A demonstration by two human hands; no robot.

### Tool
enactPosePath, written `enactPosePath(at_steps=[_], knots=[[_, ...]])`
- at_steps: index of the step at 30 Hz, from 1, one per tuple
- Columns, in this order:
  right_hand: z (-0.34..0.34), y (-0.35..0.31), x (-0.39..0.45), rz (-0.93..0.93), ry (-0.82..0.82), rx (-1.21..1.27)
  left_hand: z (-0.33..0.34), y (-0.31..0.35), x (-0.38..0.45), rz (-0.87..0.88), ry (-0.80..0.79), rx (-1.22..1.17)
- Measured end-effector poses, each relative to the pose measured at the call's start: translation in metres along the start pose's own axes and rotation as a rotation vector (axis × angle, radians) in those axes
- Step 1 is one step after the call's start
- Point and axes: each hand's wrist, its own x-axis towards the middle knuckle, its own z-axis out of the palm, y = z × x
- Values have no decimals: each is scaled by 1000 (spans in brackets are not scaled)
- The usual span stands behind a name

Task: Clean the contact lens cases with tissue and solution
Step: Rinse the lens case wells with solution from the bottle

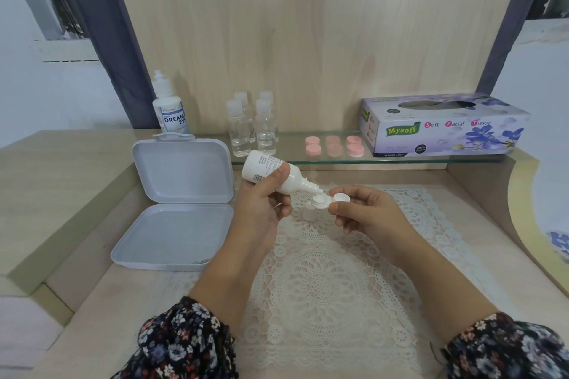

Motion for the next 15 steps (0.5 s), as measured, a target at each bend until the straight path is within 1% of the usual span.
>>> enactPosePath(at_steps=[15], knots=[[0, 0, 0, -9, 0, -5, 0, 1, 0, 20, -9, 7]])
